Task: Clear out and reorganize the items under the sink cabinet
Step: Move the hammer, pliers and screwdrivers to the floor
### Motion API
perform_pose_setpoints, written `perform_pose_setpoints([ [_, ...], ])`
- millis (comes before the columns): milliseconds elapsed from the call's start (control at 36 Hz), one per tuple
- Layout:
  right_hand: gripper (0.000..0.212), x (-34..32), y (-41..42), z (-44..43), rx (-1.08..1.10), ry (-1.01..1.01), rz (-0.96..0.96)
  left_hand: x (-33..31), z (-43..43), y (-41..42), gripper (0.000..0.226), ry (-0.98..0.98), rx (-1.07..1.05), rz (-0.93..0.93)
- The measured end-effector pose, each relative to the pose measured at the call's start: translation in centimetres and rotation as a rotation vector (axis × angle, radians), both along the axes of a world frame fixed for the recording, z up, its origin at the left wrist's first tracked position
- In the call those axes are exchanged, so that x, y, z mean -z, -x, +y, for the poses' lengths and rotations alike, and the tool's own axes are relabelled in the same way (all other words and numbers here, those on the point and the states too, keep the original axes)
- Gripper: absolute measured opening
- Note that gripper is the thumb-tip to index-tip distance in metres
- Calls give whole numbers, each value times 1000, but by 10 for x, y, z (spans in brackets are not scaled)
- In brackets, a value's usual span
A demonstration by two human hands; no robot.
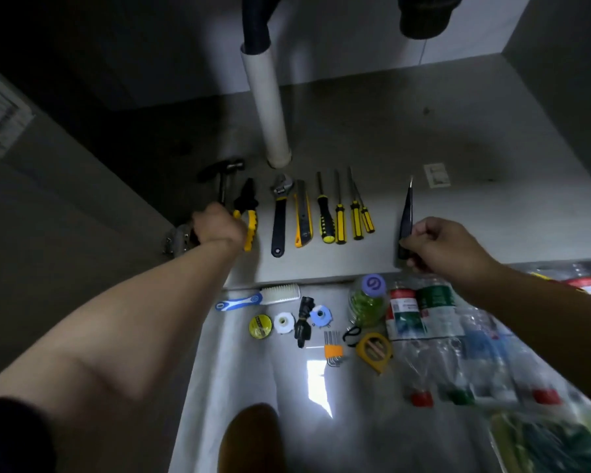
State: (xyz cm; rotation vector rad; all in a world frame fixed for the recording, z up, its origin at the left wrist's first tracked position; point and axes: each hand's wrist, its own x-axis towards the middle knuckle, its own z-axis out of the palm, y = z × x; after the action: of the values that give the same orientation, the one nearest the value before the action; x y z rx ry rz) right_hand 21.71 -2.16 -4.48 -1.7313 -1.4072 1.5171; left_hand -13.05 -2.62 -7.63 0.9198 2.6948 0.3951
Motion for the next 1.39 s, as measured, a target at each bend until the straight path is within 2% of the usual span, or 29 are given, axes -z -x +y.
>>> perform_pose_setpoints([
  [83,12,-22,-12,-2,-59,45,-29,-5,-23,-22,38,-167,24,-56],
  [194,12,-49,-31,-15,-146,38,-104,-15,-80,-57,24,-419,145,-261],
  [333,7,-59,-61,-51,-252,121,-143,-13,-165,-86,16,-491,338,-406],
  [472,10,-37,-86,-91,-405,326,-165,19,-220,-81,5,-260,743,-346],
  [556,3,-18,-97,-109,-480,459,-215,36,-232,-81,8,-45,999,-342],
  [611,6,-6,-101,-121,-504,498,-260,47,-234,-87,12,76,1154,-358],
  [722,13,13,-100,-140,-520,593,-287,64,-228,-107,21,203,1311,-382],
  [806,17,27,-96,-152,-540,562,-330,73,-223,-122,21,285,1360,-400],
  [889,12,36,-87,-159,-543,516,-349,79,-222,-136,26,356,1359,-463],
  [1056,14,43,-64,-173,-432,464,-231,81,-227,-153,47,388,1217,-638],
  [1139,13,43,-47,-180,-404,427,-169,78,-226,-159,40,335,1054,-764],
  [1194,11,43,-35,-183,-393,425,-112,71,-222,-164,32,286,895,-911],
  [1306,19,46,-15,-190,-361,412,-14,46,-220,-168,32,175,503,-1429],
  [1389,16,50,-2,-193,-338,412,51,41,-223,-169,31,107,386,-1502],
])
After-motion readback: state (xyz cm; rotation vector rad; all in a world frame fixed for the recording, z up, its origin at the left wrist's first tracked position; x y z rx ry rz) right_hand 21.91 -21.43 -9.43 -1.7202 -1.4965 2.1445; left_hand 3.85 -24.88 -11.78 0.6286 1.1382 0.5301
